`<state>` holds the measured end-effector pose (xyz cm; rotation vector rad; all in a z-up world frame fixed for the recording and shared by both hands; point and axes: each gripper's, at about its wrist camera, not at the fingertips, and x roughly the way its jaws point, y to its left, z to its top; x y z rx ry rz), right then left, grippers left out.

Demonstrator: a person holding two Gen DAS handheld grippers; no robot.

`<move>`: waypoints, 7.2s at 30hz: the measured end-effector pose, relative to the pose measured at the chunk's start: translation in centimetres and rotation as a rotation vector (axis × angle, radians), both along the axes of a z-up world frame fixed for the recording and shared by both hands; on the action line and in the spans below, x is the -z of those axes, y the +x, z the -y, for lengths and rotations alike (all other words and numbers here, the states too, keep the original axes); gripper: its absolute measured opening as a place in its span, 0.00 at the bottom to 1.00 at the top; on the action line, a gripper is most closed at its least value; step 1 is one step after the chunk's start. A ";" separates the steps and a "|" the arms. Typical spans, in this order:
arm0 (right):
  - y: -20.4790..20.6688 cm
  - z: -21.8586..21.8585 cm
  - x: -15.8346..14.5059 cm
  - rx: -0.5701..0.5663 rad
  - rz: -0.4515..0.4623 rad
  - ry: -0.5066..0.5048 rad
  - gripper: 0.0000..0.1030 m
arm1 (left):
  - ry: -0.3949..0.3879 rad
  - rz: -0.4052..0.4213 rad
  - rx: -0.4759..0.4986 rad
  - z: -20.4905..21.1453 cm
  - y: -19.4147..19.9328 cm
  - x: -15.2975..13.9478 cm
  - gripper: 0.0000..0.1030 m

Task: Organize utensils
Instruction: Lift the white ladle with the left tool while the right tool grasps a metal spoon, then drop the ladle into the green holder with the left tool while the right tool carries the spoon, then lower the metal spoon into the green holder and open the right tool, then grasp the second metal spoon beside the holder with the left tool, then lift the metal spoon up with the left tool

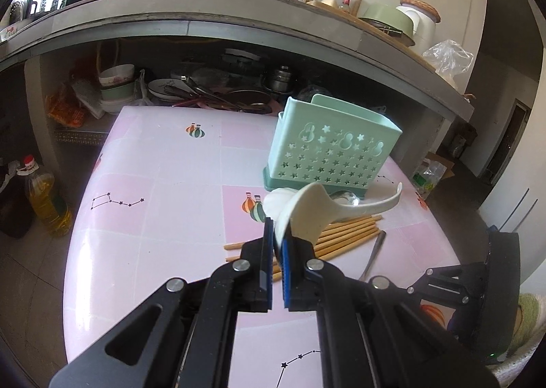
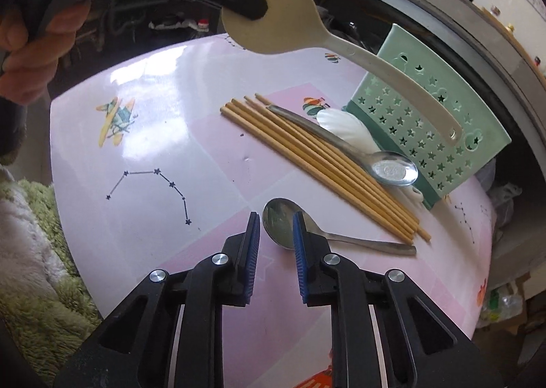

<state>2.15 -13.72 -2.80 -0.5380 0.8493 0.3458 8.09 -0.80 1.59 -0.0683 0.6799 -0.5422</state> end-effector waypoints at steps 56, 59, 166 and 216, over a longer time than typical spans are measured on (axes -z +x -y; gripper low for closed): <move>-0.6 15.8 -14.3 0.471 0.386 0.557 0.00 | 1.019 0.100 0.406 17.9 17.9 -7.3 0.13; -0.3 16.4 -14.7 0.469 0.385 0.584 0.00 | 0.905 0.046 0.398 17.6 18.9 -7.7 0.25; 3.9 19.5 -2.3 0.664 0.050 0.661 0.64 | 0.588 -0.045 0.740 22.5 12.4 7.0 0.40; 12.2 3.4 -2.2 0.054 0.031 0.088 0.30 | -0.013 0.091 -0.053 -4.2 6.8 -3.4 0.01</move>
